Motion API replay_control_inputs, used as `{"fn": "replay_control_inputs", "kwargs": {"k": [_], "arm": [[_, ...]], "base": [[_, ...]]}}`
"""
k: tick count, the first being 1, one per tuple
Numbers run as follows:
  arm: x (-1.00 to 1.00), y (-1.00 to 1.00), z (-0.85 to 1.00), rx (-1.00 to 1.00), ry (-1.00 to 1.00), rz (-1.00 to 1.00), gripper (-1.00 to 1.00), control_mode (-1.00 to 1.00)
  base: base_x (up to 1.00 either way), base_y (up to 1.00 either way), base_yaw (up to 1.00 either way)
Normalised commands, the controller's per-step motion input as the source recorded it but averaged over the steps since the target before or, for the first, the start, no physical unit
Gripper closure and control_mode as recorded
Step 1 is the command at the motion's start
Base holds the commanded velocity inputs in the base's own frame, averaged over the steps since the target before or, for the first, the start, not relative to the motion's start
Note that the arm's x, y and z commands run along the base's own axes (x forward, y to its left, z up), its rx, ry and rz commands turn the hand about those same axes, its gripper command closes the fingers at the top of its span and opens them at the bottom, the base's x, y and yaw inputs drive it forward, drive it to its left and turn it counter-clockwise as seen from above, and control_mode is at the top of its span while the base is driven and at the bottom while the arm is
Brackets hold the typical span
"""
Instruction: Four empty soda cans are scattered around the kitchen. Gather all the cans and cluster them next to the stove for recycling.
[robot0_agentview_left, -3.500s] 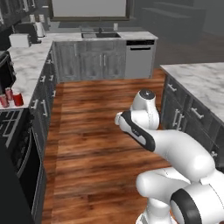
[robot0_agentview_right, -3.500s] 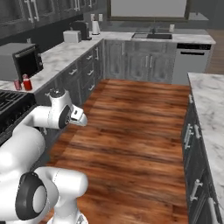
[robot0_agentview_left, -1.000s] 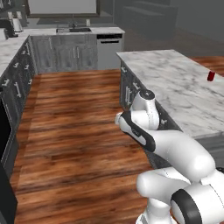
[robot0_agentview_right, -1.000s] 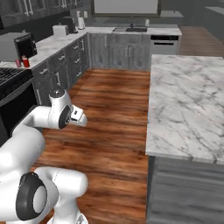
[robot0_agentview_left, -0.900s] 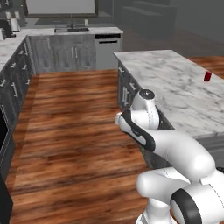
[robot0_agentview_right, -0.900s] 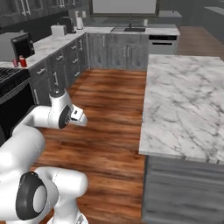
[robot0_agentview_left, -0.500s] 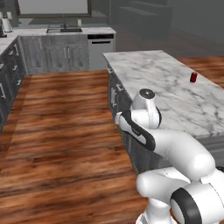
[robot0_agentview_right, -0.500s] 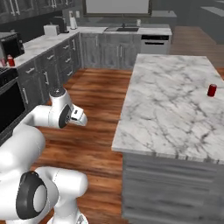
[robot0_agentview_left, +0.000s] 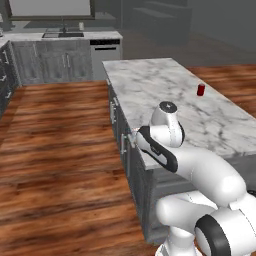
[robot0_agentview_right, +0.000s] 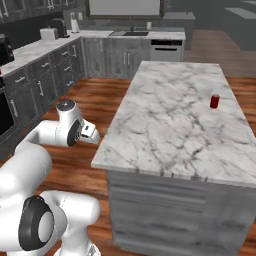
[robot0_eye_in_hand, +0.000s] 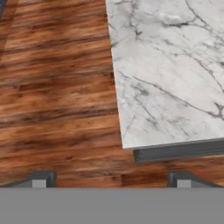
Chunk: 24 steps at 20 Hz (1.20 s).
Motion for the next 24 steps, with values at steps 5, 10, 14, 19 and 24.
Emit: {"fn": "replay_control_inputs", "kwargs": {"k": [5,10,14,19,24], "arm": [[0.0,0.0,0.0,0.0,0.0,0.0,-1.0,1.0],[0.0,0.0,0.0,0.0,0.0,0.0,-1.0,1.0],[0.0,0.0,0.0,0.0,0.0,0.0,-1.0,1.0],[0.0,0.0,0.0,0.0,0.0,0.0,-1.0,1.0],[0.0,0.0,0.0,0.0,0.0,0.0,-1.0,1.0]], "base": [[0.0,-0.64,0.01],[0.0,-0.63,0.02],[0.0,-0.63,0.02],[0.0,-0.63,0.01],[0.0,-0.63,0.01]]}}
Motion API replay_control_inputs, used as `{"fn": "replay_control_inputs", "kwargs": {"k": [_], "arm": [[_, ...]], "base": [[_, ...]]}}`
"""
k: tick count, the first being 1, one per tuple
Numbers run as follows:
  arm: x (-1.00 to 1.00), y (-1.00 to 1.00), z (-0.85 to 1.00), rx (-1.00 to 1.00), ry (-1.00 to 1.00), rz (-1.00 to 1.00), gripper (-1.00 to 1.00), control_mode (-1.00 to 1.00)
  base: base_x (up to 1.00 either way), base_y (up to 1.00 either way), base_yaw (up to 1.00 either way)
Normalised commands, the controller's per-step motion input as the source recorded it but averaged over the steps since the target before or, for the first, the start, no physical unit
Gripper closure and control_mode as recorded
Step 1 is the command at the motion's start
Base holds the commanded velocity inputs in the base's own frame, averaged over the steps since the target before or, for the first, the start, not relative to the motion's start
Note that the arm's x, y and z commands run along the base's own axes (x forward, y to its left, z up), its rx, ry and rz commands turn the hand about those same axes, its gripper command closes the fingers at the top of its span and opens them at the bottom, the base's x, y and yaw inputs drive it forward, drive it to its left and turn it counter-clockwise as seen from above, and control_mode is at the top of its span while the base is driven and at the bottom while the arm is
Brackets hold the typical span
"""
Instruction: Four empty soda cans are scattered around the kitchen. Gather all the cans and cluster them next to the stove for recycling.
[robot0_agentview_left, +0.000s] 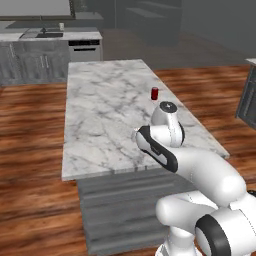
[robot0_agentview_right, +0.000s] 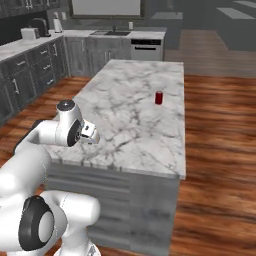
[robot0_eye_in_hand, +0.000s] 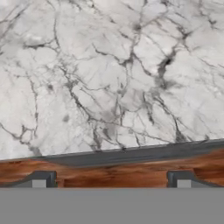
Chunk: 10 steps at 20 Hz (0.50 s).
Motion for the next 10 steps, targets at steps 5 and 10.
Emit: {"fn": "replay_control_inputs", "kwargs": {"k": [5,10], "arm": [[0.0,0.0,0.0,0.0,0.0,0.0,-1.0,1.0],[0.0,0.0,0.0,0.0,0.0,0.0,-1.0,1.0]], "base": [[0.0,-0.63,0.01],[0.0,-0.63,0.01]]}}
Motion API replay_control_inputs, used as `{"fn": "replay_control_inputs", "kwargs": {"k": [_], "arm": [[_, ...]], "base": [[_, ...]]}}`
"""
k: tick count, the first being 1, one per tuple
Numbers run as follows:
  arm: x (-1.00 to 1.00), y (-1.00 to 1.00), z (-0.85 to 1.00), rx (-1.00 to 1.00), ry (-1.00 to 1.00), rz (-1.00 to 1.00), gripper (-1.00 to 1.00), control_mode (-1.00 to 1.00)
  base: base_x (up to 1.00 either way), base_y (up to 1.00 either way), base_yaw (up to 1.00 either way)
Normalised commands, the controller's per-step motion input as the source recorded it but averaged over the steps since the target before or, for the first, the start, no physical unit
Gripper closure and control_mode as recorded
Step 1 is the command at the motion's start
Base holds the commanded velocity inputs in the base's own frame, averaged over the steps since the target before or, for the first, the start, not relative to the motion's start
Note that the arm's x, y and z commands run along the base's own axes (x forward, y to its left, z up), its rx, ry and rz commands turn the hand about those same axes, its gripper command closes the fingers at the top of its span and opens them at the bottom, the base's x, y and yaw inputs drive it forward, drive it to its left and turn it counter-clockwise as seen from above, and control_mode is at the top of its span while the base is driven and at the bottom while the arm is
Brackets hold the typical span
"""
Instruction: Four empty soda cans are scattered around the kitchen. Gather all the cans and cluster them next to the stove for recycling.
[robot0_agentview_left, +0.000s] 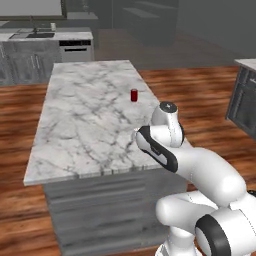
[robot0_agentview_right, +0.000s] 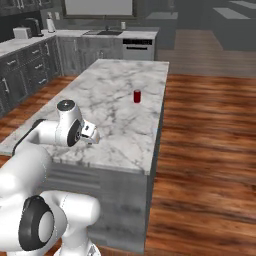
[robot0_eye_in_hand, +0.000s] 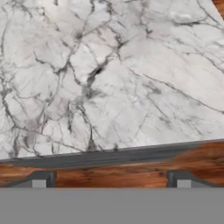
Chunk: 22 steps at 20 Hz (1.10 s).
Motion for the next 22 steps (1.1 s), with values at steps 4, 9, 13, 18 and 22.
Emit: {"fn": "replay_control_inputs", "kwargs": {"k": [4,9,13,18,22], "arm": [[0.0,0.0,0.0,0.0,0.0,0.0,-1.0,1.0],[0.0,0.0,0.0,0.0,0.0,0.0,-1.0,1.0],[0.0,0.0,0.0,0.0,0.0,0.0,-1.0,1.0],[0.0,0.0,0.0,0.0,0.0,0.0,-1.0,1.0],[0.0,0.0,0.0,0.0,0.0,0.0,-1.0,1.0]], "base": [[0.0,-0.63,0.01],[0.0,-0.62,0.01],[0.11,-0.58,0.04],[0.14,-0.58,0.04],[0.24,-0.57,0.0]]}}
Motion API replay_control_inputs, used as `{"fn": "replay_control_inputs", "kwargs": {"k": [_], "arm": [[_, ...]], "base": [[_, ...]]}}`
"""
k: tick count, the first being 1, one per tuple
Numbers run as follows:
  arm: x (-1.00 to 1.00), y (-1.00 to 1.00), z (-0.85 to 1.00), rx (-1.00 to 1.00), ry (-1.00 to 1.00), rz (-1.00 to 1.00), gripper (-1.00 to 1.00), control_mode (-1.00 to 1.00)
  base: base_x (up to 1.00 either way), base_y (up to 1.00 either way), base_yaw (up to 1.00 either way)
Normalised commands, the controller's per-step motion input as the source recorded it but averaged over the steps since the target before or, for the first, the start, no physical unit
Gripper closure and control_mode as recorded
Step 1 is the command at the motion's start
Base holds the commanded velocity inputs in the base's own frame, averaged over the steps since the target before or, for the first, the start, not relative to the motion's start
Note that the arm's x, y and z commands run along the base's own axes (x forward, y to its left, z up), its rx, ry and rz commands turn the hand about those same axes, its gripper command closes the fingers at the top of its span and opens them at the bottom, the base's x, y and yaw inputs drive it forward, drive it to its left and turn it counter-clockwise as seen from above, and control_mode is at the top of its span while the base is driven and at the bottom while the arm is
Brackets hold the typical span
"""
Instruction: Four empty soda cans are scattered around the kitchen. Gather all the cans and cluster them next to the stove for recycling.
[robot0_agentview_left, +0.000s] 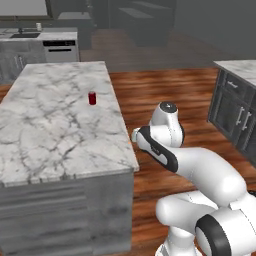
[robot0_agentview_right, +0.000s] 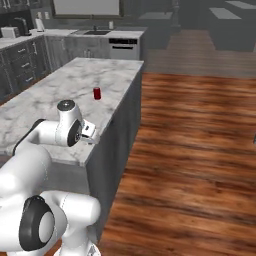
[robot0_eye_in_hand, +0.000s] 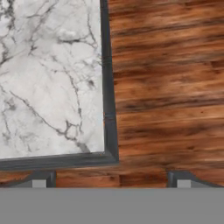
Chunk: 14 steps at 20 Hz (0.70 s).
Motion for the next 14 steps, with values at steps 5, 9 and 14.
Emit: {"fn": "replay_control_inputs", "kwargs": {"k": [5,9,14], "arm": [[0.0,0.0,0.0,0.0,0.0,0.0,-1.0,1.0],[0.0,0.0,0.0,0.0,0.0,0.0,-1.0,1.0],[0.0,0.0,0.0,0.0,0.0,0.0,-1.0,1.0]], "base": [[0.3,-0.55,0.0],[0.34,-0.52,0.01],[0.5,-0.45,0.02]]}}
